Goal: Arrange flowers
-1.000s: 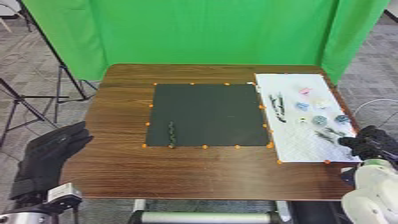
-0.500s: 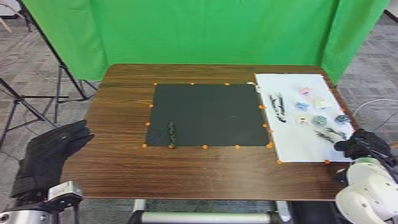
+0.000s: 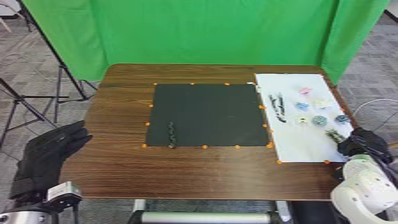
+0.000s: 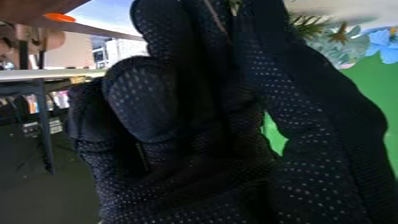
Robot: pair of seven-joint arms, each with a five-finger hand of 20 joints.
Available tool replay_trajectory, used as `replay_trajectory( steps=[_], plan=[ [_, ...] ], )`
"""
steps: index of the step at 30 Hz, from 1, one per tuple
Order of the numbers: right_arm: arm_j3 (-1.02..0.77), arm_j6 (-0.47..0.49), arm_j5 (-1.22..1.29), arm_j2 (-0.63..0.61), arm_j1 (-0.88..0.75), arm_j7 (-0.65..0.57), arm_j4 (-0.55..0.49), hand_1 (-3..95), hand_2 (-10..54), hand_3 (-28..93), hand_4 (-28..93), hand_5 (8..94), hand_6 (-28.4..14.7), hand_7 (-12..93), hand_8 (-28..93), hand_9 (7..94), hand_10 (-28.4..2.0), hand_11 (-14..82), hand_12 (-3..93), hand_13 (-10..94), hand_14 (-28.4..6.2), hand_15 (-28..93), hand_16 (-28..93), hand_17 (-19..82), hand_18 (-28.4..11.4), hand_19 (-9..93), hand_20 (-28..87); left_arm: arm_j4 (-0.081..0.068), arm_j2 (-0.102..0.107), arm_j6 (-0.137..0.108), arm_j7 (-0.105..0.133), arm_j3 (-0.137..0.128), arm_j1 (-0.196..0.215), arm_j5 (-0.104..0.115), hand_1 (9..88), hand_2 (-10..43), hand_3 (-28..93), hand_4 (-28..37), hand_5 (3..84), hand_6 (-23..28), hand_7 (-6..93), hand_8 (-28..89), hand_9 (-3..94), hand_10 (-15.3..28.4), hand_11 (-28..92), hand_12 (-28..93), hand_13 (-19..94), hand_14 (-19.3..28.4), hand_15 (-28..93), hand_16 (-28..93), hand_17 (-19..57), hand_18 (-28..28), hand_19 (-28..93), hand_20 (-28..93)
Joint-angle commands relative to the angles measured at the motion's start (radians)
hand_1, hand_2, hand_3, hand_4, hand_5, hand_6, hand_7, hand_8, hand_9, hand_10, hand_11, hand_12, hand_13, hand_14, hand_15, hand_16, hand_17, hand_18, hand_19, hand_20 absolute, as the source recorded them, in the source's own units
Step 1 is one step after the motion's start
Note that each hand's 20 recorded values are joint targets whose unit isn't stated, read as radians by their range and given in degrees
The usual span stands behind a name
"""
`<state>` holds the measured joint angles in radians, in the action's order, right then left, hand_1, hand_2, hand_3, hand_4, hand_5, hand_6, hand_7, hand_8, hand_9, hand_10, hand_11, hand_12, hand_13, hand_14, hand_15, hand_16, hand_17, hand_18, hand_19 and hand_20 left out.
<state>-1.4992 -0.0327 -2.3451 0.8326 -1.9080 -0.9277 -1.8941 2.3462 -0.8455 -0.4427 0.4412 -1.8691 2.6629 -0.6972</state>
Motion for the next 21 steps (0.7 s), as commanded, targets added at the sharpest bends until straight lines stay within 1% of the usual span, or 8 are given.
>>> replay_trajectory(
  steps=[1, 4, 6, 9, 10, 13, 14, 21],
  plan=[
    [0.018, -0.08, -0.057, -0.008, -0.003, -0.01, 0.021, 52.8, -7.1, 73, -28, 79.3, -2.9, 34, 13, 84.1, -13.1, 30.5, 26.5, 77, -8.0, 70, 23, 51, -20.7, 93, 32, 0.0, 0.003, -0.004, 0.007, 0.003, 0.017, 0.007, 28.0, 5.1, 84, -11.9, 49.9, 14.8, 14.6, -9, 41.2, 21.7, 34, 10, 28, 28.0, 57, -11, -9.4, 21.5, 56, 15],
    [0.01, -0.104, -0.064, -0.006, 0.006, -0.007, 0.012, 52.9, -7.7, 74, -28, 80.9, -2.8, 32, 15, 85.7, -13.6, 31.7, 25.6, 79, -7.3, 71, 23, 52, -20.4, 93, 33, 0.0, 0.0, -0.002, 0.005, 0.001, 0.018, 0.004, 28.0, 5.0, 84, -11.8, 49.9, 14.8, 14.6, -9, 41.2, 21.7, 34, 10, 28, 28.0, 57, -11, -9.4, 21.5, 56, 15],
    [0.007, -0.12, -0.066, -0.011, 0.016, -0.008, -0.003, 52.9, -8.0, 74, -28, 81.6, -2.7, 31, 15, 86.4, -13.6, 32.0, 25.4, 79, -7.0, 71, 23, 53, -20.2, 93, 34, 0.003, 0.014, -0.014, 0.022, 0.0, 0.03, 0.018, 28.0, 5.1, 84, -11.8, 49.9, 14.8, 14.6, -9, 41.2, 21.7, 34, 10, 28, 28.0, 57, -11, -9.4, 21.5, 56, 15],
    [0.01, -0.127, -0.066, -0.026, 0.038, -0.003, -0.045, 52.9, -8.5, 75, -28, 82.6, -2.6, 30, 16, 87.3, -13.5, 32.1, 25.4, 80, -6.9, 70, 24, 54, -20.1, 93, 35, 0.006, 0.002, -0.009, 0.014, -0.01, 0.037, 0.01, 28.0, 5.1, 84, -11.8, 49.9, 14.8, 14.6, -9, 41.1, 21.7, 34, 10, 28, 28.0, 57, -11, -9.4, 21.5, 56, 15],
    [0.02, -0.125, -0.065, -0.032, 0.056, 0.001, -0.061, 52.7, -8.9, 76, -28, 83.0, -2.6, 30, 17, 87.7, -13.5, 32.0, 25.6, 80, -6.7, 70, 24, 54, -20.1, 93, 36, 0.009, 0.003, -0.015, 0.024, -0.013, 0.047, 0.014, 28.0, 5.1, 84, -11.8, 49.9, 14.8, 14.6, -9, 41.2, 21.7, 34, 10, 28, 28.1, 57, -11, -9.4, 21.5, 56, 15],
    [0.047, -0.131, -0.069, -0.055, 0.085, 0.012, -0.125, 52.5, -9.2, 77, -28, 83.8, -2.8, 29, 18, 88.5, -13.6, 32.1, 25.8, 81, -6.5, 70, 24, 54, -20.3, 93, 36, 0.012, 0.016, -0.022, 0.029, -0.021, 0.054, 0.022, 28.0, 5.1, 84, -11.7, 49.9, 14.8, 14.5, -9, 41.1, 21.8, 34, 10, 28, 28.1, 57, -11, -9.4, 21.5, 56, 15],
    [0.063, -0.132, -0.07, -0.061, 0.104, 0.021, -0.144, 52.5, -9.3, 77, -28, 84.1, -2.9, 28, 18, 88.7, -13.6, 32.1, 25.8, 81, -6.5, 70, 25, 54, -20.3, 93, 37, 0.014, 0.026, -0.03, 0.039, -0.023, 0.063, 0.031, 28.0, 5.1, 84, -11.7, 49.9, 14.8, 14.5, -9, 41.1, 21.8, 34, 10, 28, 28.1, 57, -11, -9.4, 21.5, 56, 15],
    [0.283, -0.052, 0.007, -0.04, 0.357, 0.082, -0.221, 52.9, -9.5, 77, -28, 85.2, -3.3, 27, 19, 89.4, -14.0, 32.2, 26.3, 82, -6.8, 70, 25, 55, -20.9, 93, 38, 0.018, 0.034, -0.034, 0.036, -0.034, 0.071, 0.034, 28.0, 5.1, 84, -11.7, 49.9, 14.8, 14.6, -9, 41.2, 21.8, 34, 10, 28, 28.1, 57, -11, -9.3, 21.5, 56, 15]
  ],
)
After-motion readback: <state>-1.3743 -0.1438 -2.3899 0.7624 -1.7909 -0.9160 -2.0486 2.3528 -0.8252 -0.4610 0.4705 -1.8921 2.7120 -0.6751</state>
